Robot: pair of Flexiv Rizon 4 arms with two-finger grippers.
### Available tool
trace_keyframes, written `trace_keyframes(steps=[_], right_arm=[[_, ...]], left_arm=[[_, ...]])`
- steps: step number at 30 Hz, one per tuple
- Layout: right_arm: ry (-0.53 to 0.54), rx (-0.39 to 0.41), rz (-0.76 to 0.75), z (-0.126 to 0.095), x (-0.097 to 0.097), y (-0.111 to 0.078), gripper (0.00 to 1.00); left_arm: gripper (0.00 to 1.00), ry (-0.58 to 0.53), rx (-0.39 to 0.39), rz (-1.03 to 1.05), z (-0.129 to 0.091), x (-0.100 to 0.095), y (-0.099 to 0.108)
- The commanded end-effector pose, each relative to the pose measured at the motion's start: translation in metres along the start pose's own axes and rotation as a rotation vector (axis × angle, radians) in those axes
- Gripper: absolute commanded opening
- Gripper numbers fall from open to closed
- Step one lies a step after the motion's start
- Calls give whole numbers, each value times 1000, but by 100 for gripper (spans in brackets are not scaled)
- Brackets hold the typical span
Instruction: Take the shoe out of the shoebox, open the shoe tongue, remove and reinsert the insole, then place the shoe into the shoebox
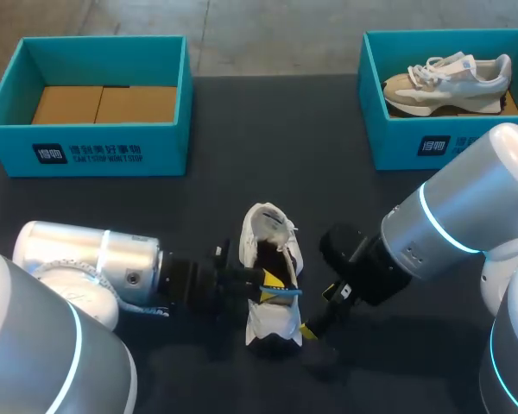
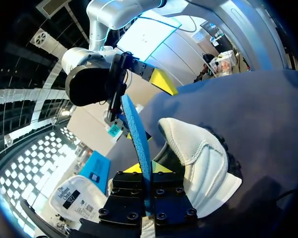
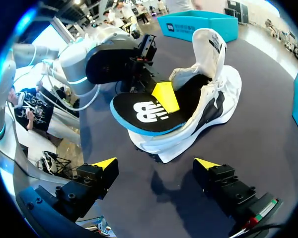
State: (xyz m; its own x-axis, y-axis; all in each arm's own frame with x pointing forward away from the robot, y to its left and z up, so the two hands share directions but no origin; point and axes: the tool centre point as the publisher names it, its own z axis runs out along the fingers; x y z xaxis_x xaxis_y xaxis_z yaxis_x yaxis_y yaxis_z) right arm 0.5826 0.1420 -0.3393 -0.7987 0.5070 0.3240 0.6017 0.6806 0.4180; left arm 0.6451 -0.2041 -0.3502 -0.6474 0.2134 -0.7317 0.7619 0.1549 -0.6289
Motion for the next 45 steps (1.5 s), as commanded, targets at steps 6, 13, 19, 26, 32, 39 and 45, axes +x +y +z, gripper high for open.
trace_keyframes(steps=[6, 13, 19, 26, 32, 39, 45], right_arm=[[-2, -3, 1, 0, 1, -1, 100], [-2, -3, 1, 0, 1, -1, 100], [-2, -3, 1, 0, 1, -1, 100], [-2, -3, 1, 0, 1, -1, 100], [-2, -3, 1, 0, 1, -1, 100], [-2, -3, 1, 0, 1, -1, 100], [-2, -3, 1, 0, 1, -1, 100]], left_arm=[[40, -5, 30, -9, 1, -2, -12], [32, -34, 69, -25, -4, -8, -25], [14, -25, 100, -23, -3, -11, -35], [0, 4, 94, -6, 0, -9, -33], [0, 26, 60, 13, 5, -6, -18], [0, 42, 41, -2, 10, -2, -4], [0, 63, 13, -4, 11, 1, 4]])
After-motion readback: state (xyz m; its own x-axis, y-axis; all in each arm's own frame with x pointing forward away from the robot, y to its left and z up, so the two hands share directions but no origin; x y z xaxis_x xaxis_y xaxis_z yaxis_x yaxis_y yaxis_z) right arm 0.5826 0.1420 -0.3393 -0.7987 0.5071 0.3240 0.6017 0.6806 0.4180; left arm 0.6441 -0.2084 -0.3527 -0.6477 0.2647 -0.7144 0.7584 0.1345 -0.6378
